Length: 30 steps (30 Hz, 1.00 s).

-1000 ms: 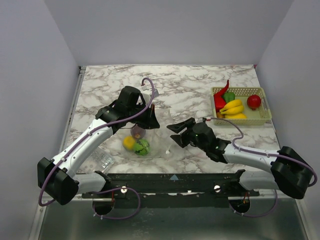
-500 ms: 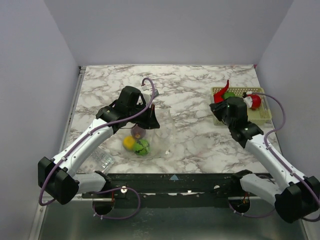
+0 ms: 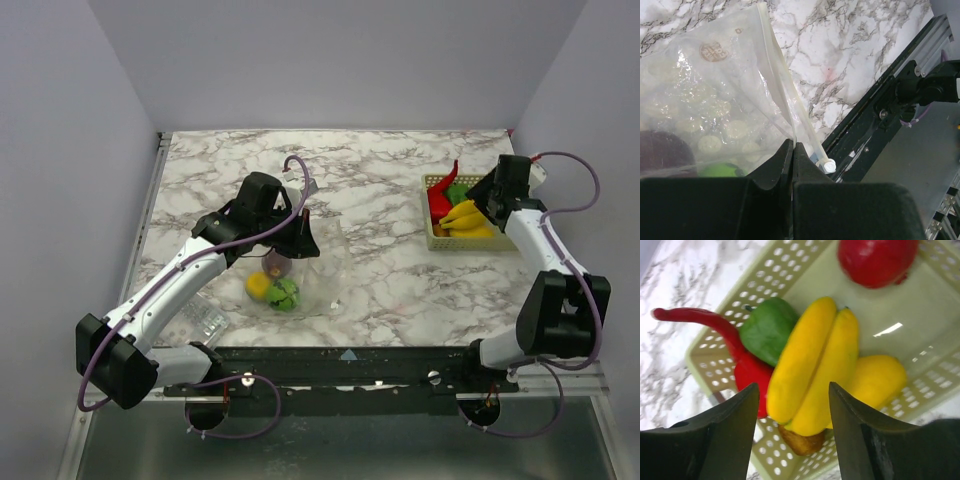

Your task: Place the food in the zip-top bag and seal the zipper

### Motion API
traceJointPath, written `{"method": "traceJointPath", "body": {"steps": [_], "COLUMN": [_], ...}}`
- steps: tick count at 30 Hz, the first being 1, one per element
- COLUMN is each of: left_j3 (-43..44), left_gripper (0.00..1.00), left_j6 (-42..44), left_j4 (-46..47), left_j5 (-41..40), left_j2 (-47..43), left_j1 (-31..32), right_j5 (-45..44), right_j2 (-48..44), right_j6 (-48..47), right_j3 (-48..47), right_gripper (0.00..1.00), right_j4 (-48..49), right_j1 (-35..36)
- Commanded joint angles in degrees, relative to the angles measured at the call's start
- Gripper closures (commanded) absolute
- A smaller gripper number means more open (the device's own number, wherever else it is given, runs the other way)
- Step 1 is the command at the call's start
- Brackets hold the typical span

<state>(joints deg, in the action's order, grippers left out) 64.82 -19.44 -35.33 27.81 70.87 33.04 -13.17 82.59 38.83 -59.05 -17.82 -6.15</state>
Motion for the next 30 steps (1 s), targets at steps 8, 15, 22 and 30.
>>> {"method": "traceJointPath", "body": {"steps": [8,15,22,30], "left_j3": [0.4,0.5,0.3,0.5], "left_gripper": [1.00,1.00,1.00,1.00], "left_j6": [0.1,0.0,0.5,0.5], "left_j4": [0.5,0.5,0.1,0.1], "left_j5": [2.2,2.3,1.0,1.2], "left_j2": [-0.2,0.1,0.1,0.3], "left_j1": [0.1,0.1,0.2,0.1], "right_j5": [19.6,15.9,15.5,12.6], "right_j2": [10.3,11.3,19.3,24.1], "right_j6": [-8.8,-15.3,-21.4,-24.8], "right_j3": [-13.0,-14.2,-21.2,-24.1], "right_gripper": [0.32,0.22,0.24,0.36], "right_j4": [-4.8,3.2,7.7,11.0], "right_j1": [0.2,0.4,0.5,2.7]}}
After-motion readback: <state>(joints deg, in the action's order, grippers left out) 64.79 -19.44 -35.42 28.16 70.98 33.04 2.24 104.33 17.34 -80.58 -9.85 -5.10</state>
